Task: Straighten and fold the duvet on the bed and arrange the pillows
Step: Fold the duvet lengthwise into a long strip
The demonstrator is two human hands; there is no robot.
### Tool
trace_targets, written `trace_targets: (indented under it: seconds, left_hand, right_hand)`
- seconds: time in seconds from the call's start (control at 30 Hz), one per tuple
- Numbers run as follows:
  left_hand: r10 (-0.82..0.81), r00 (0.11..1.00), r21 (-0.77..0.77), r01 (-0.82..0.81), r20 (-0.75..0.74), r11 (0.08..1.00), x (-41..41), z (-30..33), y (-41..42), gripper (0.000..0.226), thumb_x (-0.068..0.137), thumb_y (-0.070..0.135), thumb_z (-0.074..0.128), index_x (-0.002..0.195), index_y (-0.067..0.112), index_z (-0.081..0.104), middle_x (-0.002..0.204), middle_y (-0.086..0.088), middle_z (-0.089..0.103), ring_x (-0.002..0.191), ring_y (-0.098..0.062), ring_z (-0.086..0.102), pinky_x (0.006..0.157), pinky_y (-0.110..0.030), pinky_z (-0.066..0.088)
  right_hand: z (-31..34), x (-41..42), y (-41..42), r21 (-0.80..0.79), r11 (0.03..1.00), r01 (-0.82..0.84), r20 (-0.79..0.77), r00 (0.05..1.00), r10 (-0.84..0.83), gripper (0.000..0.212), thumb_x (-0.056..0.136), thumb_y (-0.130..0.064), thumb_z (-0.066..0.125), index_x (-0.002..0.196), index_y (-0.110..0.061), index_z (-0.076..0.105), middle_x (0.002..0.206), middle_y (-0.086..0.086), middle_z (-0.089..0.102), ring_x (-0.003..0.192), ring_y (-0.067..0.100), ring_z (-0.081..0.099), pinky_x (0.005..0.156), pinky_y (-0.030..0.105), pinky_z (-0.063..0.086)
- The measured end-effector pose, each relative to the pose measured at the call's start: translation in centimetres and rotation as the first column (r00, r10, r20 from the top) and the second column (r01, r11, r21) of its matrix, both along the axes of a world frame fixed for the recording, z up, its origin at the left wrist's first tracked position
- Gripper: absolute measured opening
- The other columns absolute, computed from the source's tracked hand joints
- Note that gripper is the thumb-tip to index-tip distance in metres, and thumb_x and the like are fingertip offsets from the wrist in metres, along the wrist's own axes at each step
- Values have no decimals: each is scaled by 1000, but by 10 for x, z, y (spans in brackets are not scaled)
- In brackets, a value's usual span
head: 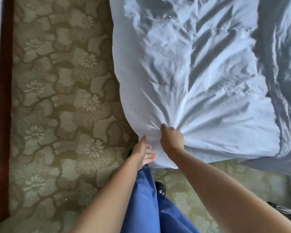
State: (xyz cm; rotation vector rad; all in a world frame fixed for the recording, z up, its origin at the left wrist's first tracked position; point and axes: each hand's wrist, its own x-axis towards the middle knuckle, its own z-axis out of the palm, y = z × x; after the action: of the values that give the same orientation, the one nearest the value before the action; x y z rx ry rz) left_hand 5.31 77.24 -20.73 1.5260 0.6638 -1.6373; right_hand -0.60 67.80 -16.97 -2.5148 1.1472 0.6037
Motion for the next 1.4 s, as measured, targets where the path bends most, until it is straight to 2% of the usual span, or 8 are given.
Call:
trace_targets:
  seconds: [0.1,0.23,0.43,0.6,0.8,0.97,1.17,1.4]
  left_hand:
    - [343,922,-85,-363,-181,928,6,13,-21,77,89,68,38,119,-3,47,120,-29,57,110,-42,58,100,-50,45]
    - [585,776,-223,-629,-237,745,23,45,-59,75,85,64,52,131,5,48,127,-22,56,115,-37,56,102,-49,44]
    - [371,860,24,-405,351,914,44,99,-70,34,73,28,63,101,9,65,103,-15,67,85,-33,66,66,-39,58]
    - [300,729,-2,-378,615,926,13,143,-41,34,76,7,62,109,2,57,87,-9,57,69,-25,55,52,-26,41]
    - [326,645,-79,-381,691,921,-83,176,-21,65,70,1,65,132,4,47,122,-15,58,98,-32,59,70,-32,47]
    - [363,677,-143,-359,641,922,-156,203,-9,71,70,5,68,137,6,43,120,-16,58,98,-33,59,74,-36,53]
    - [471,573,-381,-279,671,882,-176,275,-8,70,75,1,63,141,9,41,127,-17,55,99,-32,59,71,-33,52]
    - [406,571,-389,-159,713,907,-229,287,41,71,76,4,65,141,7,38,132,-14,51,111,-32,55,93,-41,51]
  right_hand:
    - [48,5,-19,145,916,375,98,916,-390,42,81,4,43,109,-19,64,101,9,65,95,32,60,67,27,38]
    - [95,-9,-34,272,855,441,223,835,-502,37,69,3,44,86,-22,67,79,4,59,85,29,59,63,26,40]
    - [124,-38,-41,289,940,180,254,933,-257,23,80,-13,44,97,-21,57,87,8,61,78,30,53,64,30,39]
    - [127,-69,-36,135,972,-194,161,972,171,40,89,-44,51,116,-15,43,110,7,61,99,32,59,72,33,39]
    - [141,-143,-40,-63,960,-274,119,953,280,29,89,-17,46,115,-14,58,112,5,65,101,29,63,76,33,47]
    - [176,-204,-43,-138,950,-281,94,951,295,29,89,-18,47,114,-14,61,113,7,65,104,31,62,81,36,49]
    - [265,-233,-33,-365,915,-169,225,938,263,30,88,-15,47,114,-12,61,114,9,65,106,33,62,84,38,49]
    - [283,-288,19,-463,871,-162,141,957,253,30,87,-20,49,112,-14,63,112,7,66,104,30,63,80,34,48]
